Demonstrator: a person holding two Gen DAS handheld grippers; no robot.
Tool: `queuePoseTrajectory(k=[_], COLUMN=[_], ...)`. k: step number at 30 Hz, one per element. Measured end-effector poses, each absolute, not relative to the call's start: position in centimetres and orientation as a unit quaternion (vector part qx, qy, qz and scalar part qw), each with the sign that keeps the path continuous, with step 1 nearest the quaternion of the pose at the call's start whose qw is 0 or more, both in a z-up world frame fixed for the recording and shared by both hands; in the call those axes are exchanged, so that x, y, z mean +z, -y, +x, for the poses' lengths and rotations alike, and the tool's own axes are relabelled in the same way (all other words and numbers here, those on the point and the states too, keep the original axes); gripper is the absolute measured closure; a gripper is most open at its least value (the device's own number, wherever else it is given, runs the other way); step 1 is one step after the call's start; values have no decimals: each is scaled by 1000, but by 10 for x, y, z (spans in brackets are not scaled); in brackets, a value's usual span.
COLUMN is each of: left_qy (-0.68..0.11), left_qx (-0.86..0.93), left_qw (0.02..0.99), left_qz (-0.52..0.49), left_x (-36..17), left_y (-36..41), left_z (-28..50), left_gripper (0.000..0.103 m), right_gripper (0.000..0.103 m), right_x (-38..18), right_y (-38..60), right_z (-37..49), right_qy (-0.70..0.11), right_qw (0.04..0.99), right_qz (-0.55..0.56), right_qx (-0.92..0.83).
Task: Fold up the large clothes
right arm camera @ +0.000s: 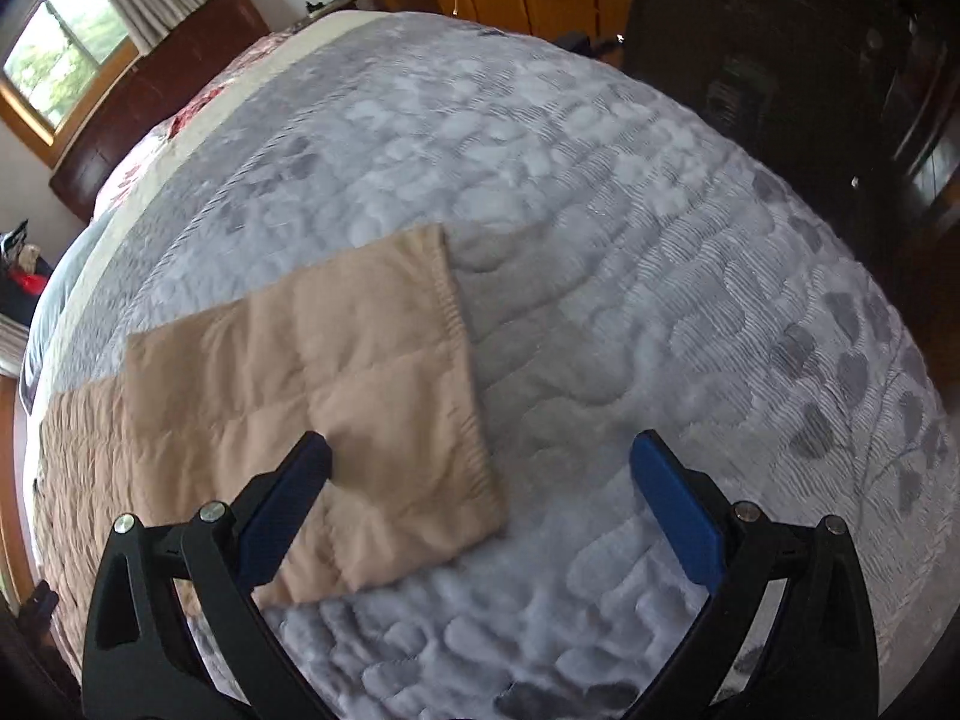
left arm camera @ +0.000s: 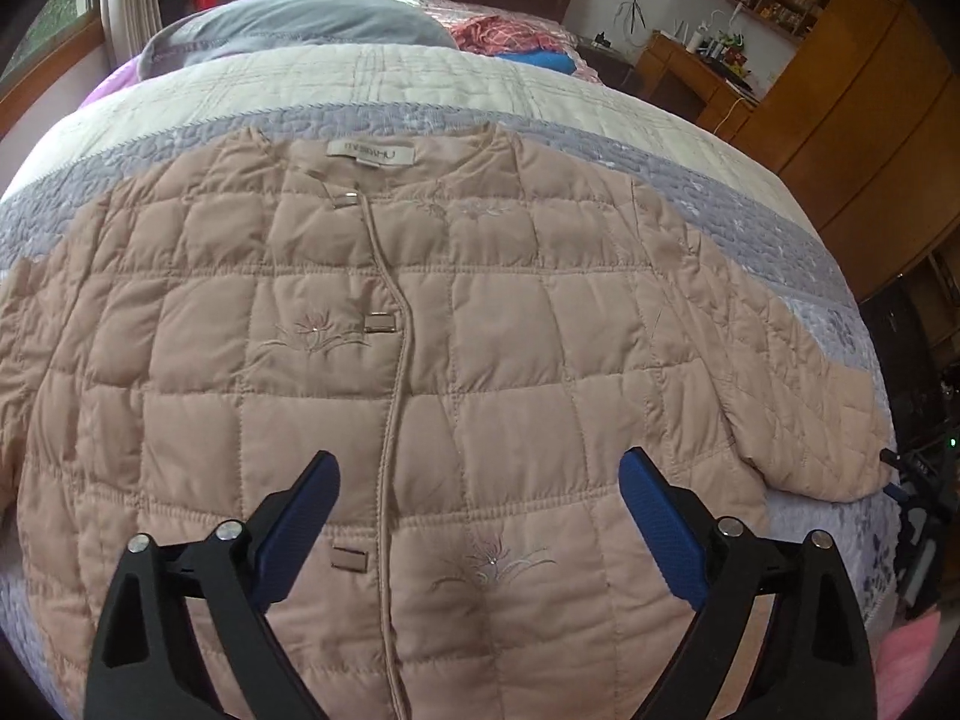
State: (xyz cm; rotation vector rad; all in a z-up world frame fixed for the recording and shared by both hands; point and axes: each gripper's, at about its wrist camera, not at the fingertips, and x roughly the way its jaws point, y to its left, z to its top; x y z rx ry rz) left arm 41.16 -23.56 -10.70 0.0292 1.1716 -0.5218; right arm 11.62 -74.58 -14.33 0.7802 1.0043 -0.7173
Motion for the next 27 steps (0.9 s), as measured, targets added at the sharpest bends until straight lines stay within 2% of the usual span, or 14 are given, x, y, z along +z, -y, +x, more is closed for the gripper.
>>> queuePoseTrajectory(k=[3,5,6,7,8,10,13,17,19,23,27], left_qy=[-553,-554,-554,-554,-555,-555,-552,-547,-542,-544,-540], left_qx=[-244,-242,-240,-238,-238,-240,-244,-249,-252,-269,-279], left_qw=[796,796,797,797,797,797,797,799,801,795,794], left_qz=[15,19,20,19,16,14,12,1,0,-5,-3], left_x=[-112,-116,-116,-117,-116,-116,-113,-109,-106,-106,-105], left_y=[234,232,230,228,225,220,210,197,193,189,185], left_z=[413,413,413,414,414,415,415,417,416,411,407], left_gripper=[16,18,21,22,22,27,34,38,45,48,51], right_gripper=[6,34,39,50,71,90,93,94,94,94,94], right_x=[-141,-138,-137,-136,-136,-133,-110,-58,-39,-21,-28], right_y=[738,729,726,724,722,718,704,655,625,550,475], right_z=[125,132,134,136,137,141,148,173,196,260,320], right_qy=[-459,-465,-467,-469,-470,-464,-437,-372,-372,-385,-417], right_qw=[755,760,762,762,761,760,785,844,862,881,883], right_qz=[342,324,319,316,326,351,351,347,318,271,217], right_qx=[-321,-318,-316,-317,-305,-288,-265,-168,-133,-49,6])
